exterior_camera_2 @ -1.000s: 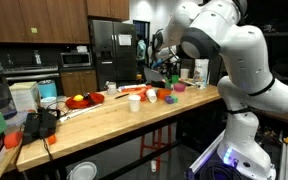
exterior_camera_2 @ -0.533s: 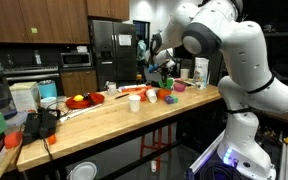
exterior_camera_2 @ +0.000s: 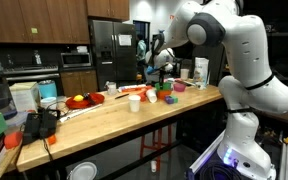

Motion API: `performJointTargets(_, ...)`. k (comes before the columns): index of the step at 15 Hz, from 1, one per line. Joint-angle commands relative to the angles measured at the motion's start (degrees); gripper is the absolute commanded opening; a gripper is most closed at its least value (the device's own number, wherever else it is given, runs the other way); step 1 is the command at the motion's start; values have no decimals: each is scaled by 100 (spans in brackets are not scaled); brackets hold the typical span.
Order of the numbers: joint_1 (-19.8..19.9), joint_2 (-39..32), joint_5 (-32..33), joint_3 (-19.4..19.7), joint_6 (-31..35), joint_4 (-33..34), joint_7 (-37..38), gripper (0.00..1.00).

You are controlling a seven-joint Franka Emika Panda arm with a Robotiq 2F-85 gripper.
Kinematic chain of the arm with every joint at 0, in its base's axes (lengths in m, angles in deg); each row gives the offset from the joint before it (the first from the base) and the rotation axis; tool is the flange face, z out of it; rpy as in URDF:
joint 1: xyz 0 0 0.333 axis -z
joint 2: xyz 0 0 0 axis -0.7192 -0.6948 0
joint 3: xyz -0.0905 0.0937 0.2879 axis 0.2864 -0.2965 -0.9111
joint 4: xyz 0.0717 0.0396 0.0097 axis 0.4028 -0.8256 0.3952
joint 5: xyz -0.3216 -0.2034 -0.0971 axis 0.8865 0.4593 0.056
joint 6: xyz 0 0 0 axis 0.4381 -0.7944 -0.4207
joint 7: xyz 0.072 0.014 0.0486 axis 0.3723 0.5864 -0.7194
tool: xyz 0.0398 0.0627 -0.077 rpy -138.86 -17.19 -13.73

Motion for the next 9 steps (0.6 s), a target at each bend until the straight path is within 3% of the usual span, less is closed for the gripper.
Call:
performJointTargets(1, 410, 796, 390, -445, 353, 72, 178, 1)
performJointTargets(3, 625, 990, 541, -679, 503, 82, 207, 1)
performJointTargets(4, 752, 1107, 602, -813, 582, 93, 213, 29)
performJointTargets(5, 870, 1210, 679, -940, 648, 100, 224, 29)
performJointTargets(9, 1456, 1597, 1023, -1539, 852, 125, 310, 53)
